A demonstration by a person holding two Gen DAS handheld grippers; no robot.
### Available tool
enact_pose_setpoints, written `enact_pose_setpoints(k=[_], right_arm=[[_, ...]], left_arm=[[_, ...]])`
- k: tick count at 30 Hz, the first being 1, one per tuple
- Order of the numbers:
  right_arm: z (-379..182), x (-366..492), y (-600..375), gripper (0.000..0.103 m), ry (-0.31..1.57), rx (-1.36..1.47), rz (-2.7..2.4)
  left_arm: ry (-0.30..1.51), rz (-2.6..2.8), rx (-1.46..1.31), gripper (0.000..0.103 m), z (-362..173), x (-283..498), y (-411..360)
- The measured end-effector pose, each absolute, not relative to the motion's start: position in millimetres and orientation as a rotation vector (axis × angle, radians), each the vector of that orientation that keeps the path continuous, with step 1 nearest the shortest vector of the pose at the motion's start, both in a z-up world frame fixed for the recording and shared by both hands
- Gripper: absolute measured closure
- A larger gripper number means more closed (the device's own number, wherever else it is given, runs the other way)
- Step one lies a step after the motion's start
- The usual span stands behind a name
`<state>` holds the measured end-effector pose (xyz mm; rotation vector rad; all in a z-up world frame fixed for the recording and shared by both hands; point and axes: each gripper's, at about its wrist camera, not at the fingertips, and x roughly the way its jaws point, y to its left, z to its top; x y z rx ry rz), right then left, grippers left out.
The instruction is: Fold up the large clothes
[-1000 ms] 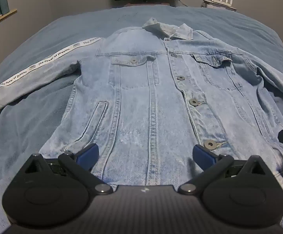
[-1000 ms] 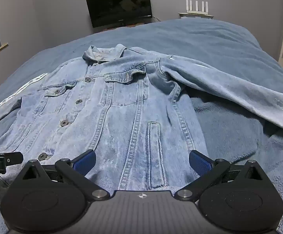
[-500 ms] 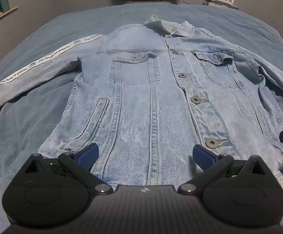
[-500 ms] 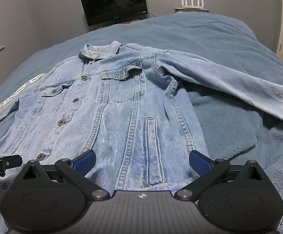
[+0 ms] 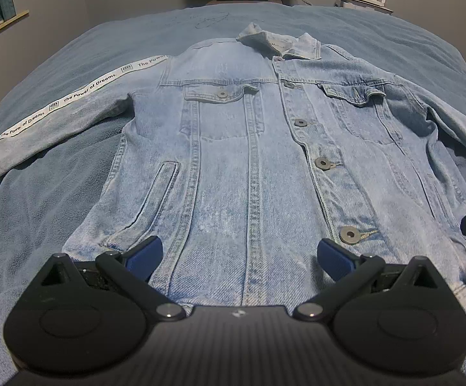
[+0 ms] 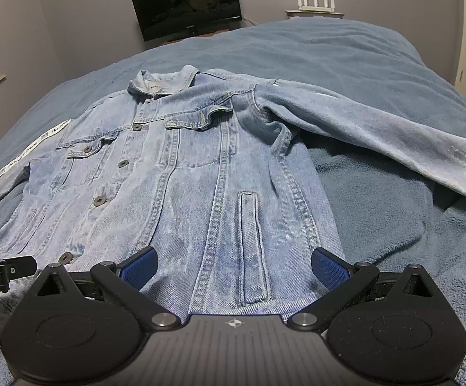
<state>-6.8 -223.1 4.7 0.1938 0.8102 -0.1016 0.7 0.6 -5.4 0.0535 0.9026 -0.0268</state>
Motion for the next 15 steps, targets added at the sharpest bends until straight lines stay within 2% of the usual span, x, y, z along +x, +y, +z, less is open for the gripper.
enact_pose_setpoints(k=[15], right_arm=[[3.5,-7.8,-226.0,0.000,0.815,0.200,-0.103]], left_arm=[[0.904,-0.027,0.054,0.000,-5.5,0.7,0.7]])
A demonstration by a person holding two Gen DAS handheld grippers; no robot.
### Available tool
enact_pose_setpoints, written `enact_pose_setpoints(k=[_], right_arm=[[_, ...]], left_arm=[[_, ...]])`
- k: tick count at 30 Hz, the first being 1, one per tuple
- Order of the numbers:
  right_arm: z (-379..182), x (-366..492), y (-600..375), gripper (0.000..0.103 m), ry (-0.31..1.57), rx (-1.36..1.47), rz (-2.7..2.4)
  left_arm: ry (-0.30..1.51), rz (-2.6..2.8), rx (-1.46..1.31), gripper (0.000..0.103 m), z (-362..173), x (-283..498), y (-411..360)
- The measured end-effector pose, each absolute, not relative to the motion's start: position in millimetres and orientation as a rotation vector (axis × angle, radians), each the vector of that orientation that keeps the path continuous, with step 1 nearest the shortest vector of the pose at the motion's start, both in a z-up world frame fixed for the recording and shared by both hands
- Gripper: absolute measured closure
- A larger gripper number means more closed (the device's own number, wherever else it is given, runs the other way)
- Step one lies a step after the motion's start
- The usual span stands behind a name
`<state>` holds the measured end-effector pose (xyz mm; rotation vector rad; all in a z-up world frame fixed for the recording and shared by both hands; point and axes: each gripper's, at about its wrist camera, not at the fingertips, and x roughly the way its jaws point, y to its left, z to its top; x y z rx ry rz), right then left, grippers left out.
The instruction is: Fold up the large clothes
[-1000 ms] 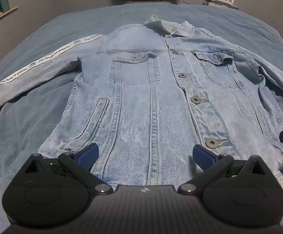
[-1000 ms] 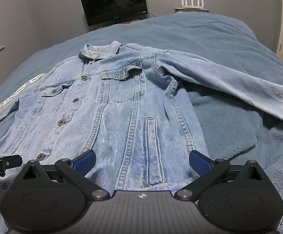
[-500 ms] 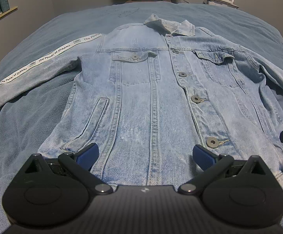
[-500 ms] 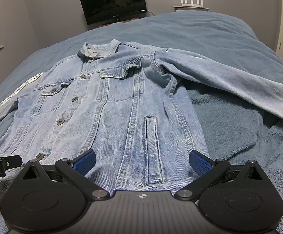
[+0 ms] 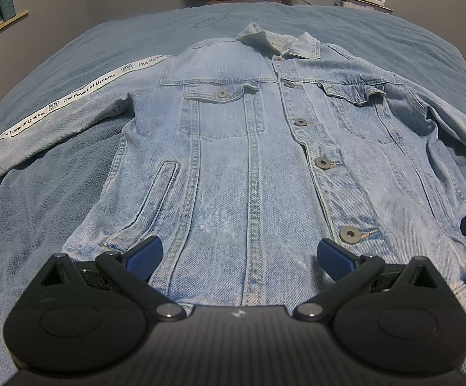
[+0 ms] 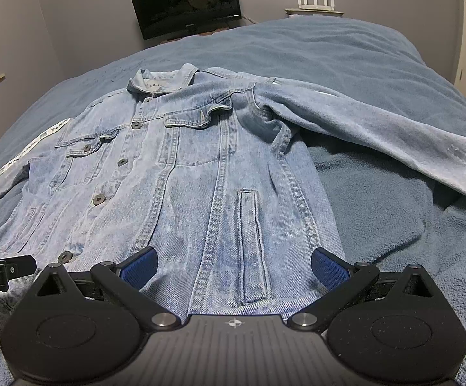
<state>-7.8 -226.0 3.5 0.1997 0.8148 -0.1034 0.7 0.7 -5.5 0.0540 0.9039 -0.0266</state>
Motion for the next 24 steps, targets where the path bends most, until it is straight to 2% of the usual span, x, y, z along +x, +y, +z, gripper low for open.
enact_pose_setpoints(k=[24], right_arm=[[1,-7,-226,0.000,0.828,0.206,-0.104]], left_arm=[[0.906,-0.026,0.054,0.000,-5,1,1]])
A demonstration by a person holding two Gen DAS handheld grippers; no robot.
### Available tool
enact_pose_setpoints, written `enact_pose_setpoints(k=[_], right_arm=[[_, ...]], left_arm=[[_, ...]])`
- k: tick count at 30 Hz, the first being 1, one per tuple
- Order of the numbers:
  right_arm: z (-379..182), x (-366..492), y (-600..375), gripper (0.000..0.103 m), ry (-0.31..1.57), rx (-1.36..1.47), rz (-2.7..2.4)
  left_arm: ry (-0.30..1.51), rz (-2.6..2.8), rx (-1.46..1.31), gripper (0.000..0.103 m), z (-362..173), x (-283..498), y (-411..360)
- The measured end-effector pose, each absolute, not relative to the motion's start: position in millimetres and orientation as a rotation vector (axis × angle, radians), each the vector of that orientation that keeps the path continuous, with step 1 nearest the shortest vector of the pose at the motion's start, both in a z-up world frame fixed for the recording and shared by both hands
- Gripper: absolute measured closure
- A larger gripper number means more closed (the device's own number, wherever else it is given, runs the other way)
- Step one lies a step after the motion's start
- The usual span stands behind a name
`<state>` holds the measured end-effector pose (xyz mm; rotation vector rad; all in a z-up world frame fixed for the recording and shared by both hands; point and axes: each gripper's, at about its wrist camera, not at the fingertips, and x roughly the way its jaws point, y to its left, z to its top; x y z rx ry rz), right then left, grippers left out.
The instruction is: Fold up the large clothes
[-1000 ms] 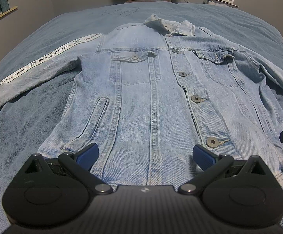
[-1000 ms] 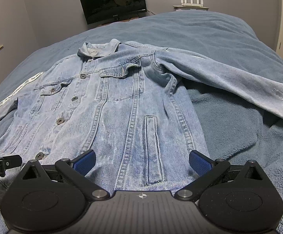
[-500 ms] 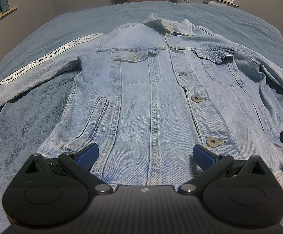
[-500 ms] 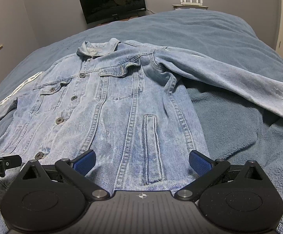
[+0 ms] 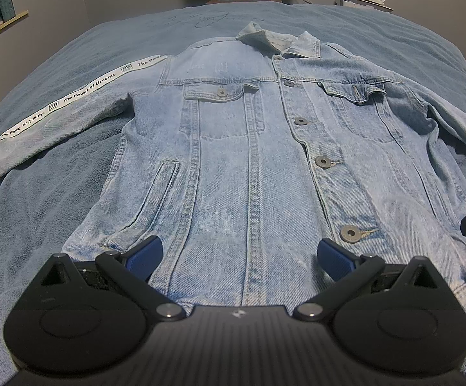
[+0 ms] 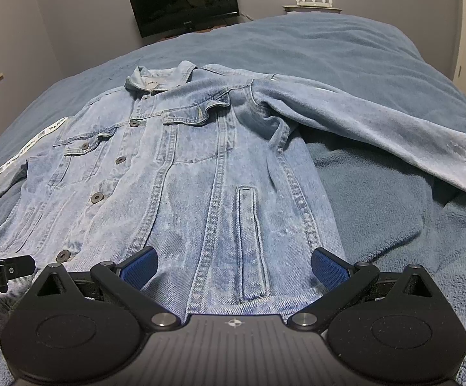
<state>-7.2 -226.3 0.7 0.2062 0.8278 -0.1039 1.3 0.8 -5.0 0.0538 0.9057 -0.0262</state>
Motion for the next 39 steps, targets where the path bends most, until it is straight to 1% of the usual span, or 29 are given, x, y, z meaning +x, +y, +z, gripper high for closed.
enact_pose_setpoints(k=[6,7,20,27,32,39], right_arm=[[-1,-16,-223,0.000,0.830,0.206,-0.105],[2,-6,-227,0.000,0.829,0.208,-0.104],[1,-5,-226,0.000,0.831,0.208,-0.104],[0,-8,-226,0.000,0.832,0.213,-0.103],[8,-10,-239,0.000,0.781,0.282,-0.106],[17,-12,-298,0.000,0.690,0.509,-0.247]], left_arm=[[0.906,-0.026,0.054,0.000,-5,1,1],[0.906,-0.026,0.054,0.000,-5,1,1],[0.906,-0.026,0.054,0.000,-5,1,1],[0.882,-0.023,0.029,0.000,-2,-2,4],[0.810,-0.003,0.016,0.000,16,4,4],[0.611,0.004,0.107,0.000,47,27,-14]])
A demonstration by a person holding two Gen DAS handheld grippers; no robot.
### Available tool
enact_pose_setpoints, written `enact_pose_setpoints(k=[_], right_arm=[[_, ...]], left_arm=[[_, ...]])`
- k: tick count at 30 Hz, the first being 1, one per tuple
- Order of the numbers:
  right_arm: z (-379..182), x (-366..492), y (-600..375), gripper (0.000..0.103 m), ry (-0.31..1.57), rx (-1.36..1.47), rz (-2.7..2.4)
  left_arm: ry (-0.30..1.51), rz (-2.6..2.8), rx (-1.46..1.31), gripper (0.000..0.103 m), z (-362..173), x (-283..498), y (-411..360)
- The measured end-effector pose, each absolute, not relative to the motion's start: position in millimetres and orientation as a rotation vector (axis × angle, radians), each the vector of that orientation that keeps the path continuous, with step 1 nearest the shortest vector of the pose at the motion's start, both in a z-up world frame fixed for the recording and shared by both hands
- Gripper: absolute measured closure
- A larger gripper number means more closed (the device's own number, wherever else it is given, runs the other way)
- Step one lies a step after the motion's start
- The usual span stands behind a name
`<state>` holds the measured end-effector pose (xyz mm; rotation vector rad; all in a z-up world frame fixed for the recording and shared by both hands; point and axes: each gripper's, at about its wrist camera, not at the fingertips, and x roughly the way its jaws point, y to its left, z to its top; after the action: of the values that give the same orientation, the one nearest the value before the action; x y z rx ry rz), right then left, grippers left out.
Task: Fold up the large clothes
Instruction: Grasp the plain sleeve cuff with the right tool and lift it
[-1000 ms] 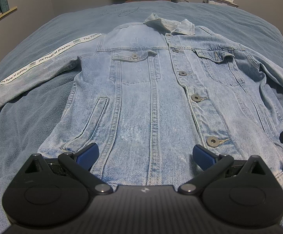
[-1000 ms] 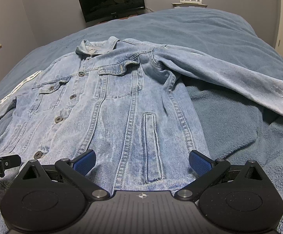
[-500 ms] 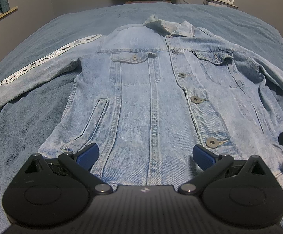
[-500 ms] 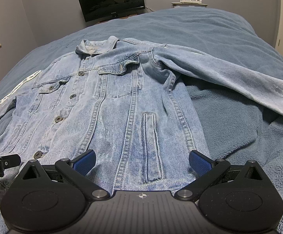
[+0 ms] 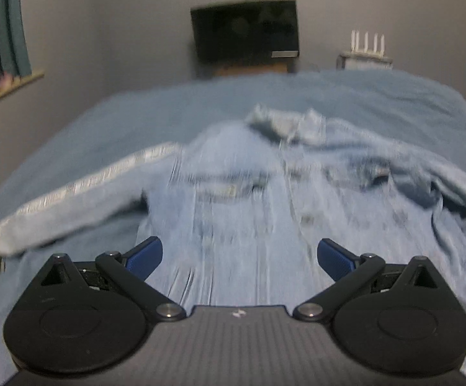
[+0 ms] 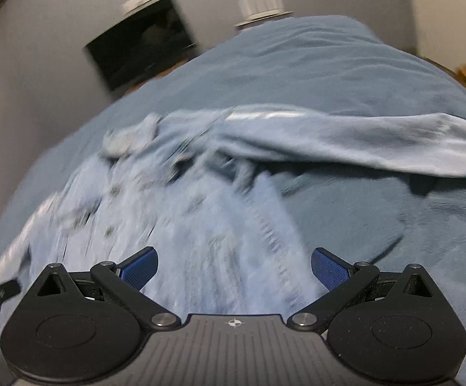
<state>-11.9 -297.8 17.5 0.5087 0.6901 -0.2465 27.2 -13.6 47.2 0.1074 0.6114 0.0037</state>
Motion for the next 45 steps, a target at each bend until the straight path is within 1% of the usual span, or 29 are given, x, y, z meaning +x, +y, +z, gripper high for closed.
enact_pose_setpoints(k=[2,6,10,12,14,15,17,20,23,24,26,27,29,31,34,36,37,42,45], right_arm=[[16,-12,-319,0.000,0.679,0.575,-0.298],[8,-18,-371,0.000,0.685,0.767,-0.414],[-1,-32,-423,0.007,0.650,0.949,-0.515],[-7,-37,-444,0.012,0.634,0.997,-0.579],[-14,-42,-461,0.023,0.620,1.050,-0.647],[-20,-45,-467,0.026,0.608,1.082,-0.676],[-31,-44,-477,0.038,0.569,1.160,-0.731],[-41,-48,-488,0.046,0.473,1.222,-0.804],[-44,-54,-499,0.047,0.346,1.243,-0.837],[-47,-56,-502,0.049,0.315,1.258,-0.857],[-56,-61,-508,0.059,0.286,1.306,-0.885],[-62,-62,-510,0.061,0.278,1.329,-0.898],[-72,-66,-515,0.076,0.261,1.379,-0.921],[-78,-72,-517,0.077,0.197,1.412,-0.928],[-85,-78,-522,0.081,0.124,1.427,-0.940],[-87,-78,-524,0.088,0.112,1.414,-0.938],[-83,-76,-522,0.095,0.125,1.375,-0.937],[-37,-66,-506,0.097,0.108,1.071,-0.875],[-1,-58,-489,0.097,0.086,0.866,-0.788]], left_arm=[[0.579,-0.012,0.095,0.000,52,36,-19],[0.656,-0.073,-0.003,0.000,41,57,-22],[0.734,-0.082,-0.041,0.000,11,66,-19],[0.758,-0.066,0.023,0.000,-8,68,-22],[0.789,-0.066,0.066,0.000,-19,70,-25],[0.806,-0.076,0.066,0.000,-22,72,-25],[0.824,-0.097,0.049,0.000,-27,75,-24],[0.840,-0.109,0.020,0.000,-31,81,-21],[0.877,-0.116,0.003,0.000,-39,87,-20],[0.887,-0.121,-0.005,0.000,-40,88,-20],[0.898,-0.127,-0.024,0.000,-43,91,-19],[0.901,-0.126,-0.033,0.000,-43,92,-19],[0.907,-0.125,-0.054,0.000,-45,94,-17],[0.915,-0.122,-0.073,0.000,-46,95,-15],[0.921,-0.117,-0.095,0.000,-48,96,-13],[0.923,-0.119,-0.098,0.000,-49,97,-13],[0.922,-0.119,-0.100,0.000,-49,97,-13],[0.910,-0.130,-0.102,0.000,-46,97,-12],[0.824,-0.130,-0.056,0.000,-32,98,-14]])
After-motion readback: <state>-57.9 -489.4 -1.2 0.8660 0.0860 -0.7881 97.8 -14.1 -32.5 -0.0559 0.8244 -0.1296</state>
